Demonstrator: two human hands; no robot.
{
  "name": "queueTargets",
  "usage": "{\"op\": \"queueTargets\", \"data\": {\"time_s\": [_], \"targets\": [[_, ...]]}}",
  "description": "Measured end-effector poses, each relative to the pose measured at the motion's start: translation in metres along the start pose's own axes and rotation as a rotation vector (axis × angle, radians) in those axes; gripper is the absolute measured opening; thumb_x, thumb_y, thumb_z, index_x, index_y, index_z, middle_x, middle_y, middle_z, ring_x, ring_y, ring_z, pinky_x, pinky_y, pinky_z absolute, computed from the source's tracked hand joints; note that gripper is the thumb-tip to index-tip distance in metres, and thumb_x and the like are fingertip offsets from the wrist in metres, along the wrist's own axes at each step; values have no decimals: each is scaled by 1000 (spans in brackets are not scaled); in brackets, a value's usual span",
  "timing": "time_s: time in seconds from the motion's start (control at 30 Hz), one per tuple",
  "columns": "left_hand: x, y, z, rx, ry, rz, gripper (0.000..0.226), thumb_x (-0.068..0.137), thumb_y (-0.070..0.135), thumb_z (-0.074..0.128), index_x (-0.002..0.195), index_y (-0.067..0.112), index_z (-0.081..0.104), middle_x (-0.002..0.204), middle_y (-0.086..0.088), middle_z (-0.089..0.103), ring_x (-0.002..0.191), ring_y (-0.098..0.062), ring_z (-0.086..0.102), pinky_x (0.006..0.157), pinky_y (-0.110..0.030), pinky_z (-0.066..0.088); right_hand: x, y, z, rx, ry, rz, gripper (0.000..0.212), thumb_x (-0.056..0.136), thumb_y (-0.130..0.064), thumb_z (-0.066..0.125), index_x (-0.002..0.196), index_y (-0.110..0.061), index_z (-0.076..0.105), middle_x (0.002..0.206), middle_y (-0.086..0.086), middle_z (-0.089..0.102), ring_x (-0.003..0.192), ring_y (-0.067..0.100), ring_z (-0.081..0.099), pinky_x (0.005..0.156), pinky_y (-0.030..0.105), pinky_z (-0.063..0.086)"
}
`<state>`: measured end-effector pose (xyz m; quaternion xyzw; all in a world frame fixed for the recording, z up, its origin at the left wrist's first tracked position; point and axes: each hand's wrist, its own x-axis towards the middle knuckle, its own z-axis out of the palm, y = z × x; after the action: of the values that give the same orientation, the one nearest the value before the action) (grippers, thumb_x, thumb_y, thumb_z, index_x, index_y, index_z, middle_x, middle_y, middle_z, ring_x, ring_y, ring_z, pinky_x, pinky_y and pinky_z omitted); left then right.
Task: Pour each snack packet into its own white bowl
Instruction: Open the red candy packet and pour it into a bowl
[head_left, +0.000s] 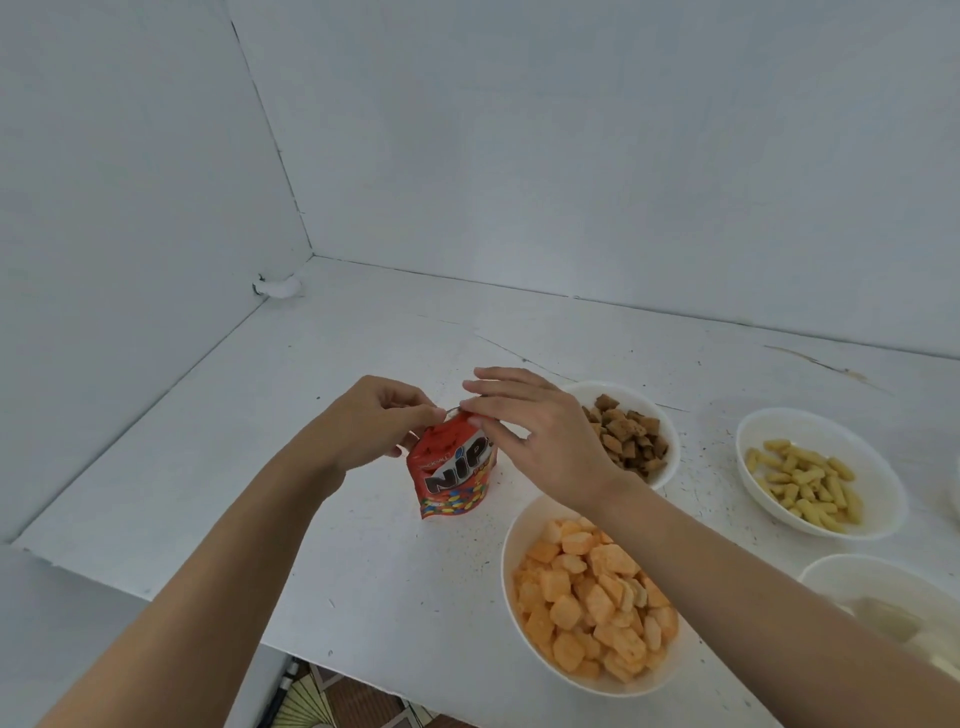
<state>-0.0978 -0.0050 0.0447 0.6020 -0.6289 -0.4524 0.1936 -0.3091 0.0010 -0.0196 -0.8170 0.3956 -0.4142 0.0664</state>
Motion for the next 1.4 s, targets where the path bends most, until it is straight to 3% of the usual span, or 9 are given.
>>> {"op": "queueTargets", "data": {"time_s": [0.2, 0.33, 0.57, 0.67, 0.77, 1.0, 1.2, 1.4], "targets": [[-4, 5, -3, 93, -12, 113, 12, 95, 24, 69, 90, 16, 77, 77, 0, 78, 70, -11, 72, 68, -25, 55, 9, -3, -5, -92, -50, -99, 10, 92, -11, 69, 99, -11, 77, 102, -1, 68, 105, 21, 54, 87, 32, 49], [-7, 8, -5, 136, -113, 133, 5, 91, 14, 73, 91, 13, 78, 75, 1, 78, 69, -10, 74, 57, -15, 52, 19, 1, -4, -92, -152, -122, 10, 92, -8, 68, 97, -12, 76, 106, -3, 67, 108, 18, 48, 88, 30, 46], [-10, 2, 5, 31, 29, 136, 1, 88, 13, 74, 88, 13, 74, 69, -4, 77, 64, -12, 73, 59, -19, 52, 23, -1, -3, -52, -215, -97, 15, 96, -7, 58, 97, -11, 72, 101, -1, 63, 99, 17, 50, 82, 31, 46], [-10, 0, 5, -8, 46, 162, 10, 87, 11, 75, 91, 14, 66, 69, -6, 76, 62, -12, 72, 59, -20, 52, 22, -2, -4, -18, -244, -67, 16, 98, -9, 55, 98, -13, 70, 101, -5, 64, 94, 16, 52, 82, 33, 46], [-9, 0, -2, 72, -3, 147, 4, 89, 14, 72, 89, 18, 72, 72, -2, 77, 67, -12, 72, 62, -22, 53, 23, -1, -6, -5, -299, -53, 17, 100, -8, 54, 103, -15, 69, 101, -8, 65, 95, 15, 54, 82, 35, 48], [5, 16, -24, 391, -140, 196, 22, 91, 13, 67, 93, 28, 82, 80, 15, 77, 75, -5, 73, 66, -21, 59, 29, -3, -15, -52, -429, -68, 17, 103, -12, 47, 110, -14, 63, 96, -4, 65, 92, 15, 52, 77, 41, 51], [6, 17, -36, 541, 37, 231, 19, 84, 10, 69, 77, 27, 77, 59, 14, 72, 65, -17, 72, 60, -32, 57, 21, 3, -26, -112, -434, -113, 16, 101, -26, 55, 112, -19, 65, 100, -6, 64, 93, 14, 50, 79, 37, 50], [10, 13, -37, 557, 163, 281, 17, 87, 13, 69, 80, 28, 75, 59, 10, 71, 56, -10, 69, 51, -19, 48, 24, -2, -26, -139, -438, -165, 14, 103, -23, 53, 106, -18, 65, 95, -5, 64, 87, 16, 45, 77, 37, 46]]}}
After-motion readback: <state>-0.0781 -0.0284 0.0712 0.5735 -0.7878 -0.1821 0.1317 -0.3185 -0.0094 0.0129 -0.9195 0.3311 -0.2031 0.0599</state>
